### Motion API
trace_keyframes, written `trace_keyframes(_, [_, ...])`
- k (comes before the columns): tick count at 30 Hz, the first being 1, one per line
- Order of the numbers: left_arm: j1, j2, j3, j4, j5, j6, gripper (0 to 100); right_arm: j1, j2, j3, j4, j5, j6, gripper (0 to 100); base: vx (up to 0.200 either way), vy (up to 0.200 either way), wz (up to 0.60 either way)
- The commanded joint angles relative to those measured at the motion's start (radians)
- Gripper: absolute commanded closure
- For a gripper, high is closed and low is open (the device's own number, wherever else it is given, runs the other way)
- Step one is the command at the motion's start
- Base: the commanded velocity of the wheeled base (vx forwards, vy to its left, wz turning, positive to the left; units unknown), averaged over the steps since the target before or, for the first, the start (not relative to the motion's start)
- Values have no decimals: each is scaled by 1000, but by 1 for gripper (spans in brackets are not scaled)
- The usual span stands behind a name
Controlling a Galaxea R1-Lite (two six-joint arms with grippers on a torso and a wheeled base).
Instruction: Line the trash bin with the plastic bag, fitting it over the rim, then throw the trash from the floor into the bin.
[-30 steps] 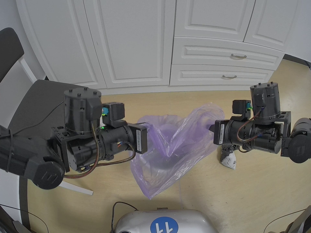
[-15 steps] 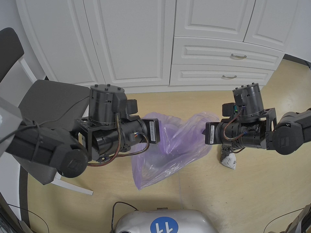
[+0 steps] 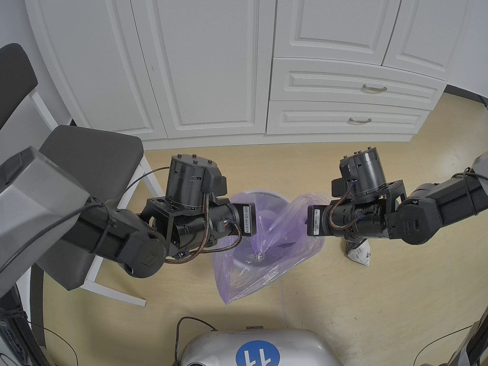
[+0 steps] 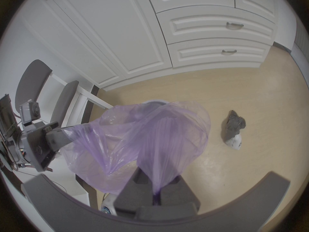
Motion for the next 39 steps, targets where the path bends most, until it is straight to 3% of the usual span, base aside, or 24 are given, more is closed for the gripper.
trace_keyframes(1, [40, 36, -7, 11, -2, 2, 100, 38, 64, -31, -2, 16, 58, 100, 0, 0, 0])
trace_keyframes(7, [97, 36, -7, 17, -28, 5, 100, 55, 136, -94, -8, 17, 145, 100, 0, 0, 0])
trace_keyframes(21, [125, 47, -2, 27, -36, 31, 100, 104, 210, -95, -172, 36, 254, 100, 0, 0, 0])
trace_keyframes(25, [152, 41, 1, 66, -38, 78, 100, 121, 233, -98, -191, 34, 268, 100, 0, 0, 0])
trace_keyframes(39, [182, 143, -44, 75, -28, 101, 100, 100, 322, -118, -231, 22, 268, 100, 0, 0, 0])
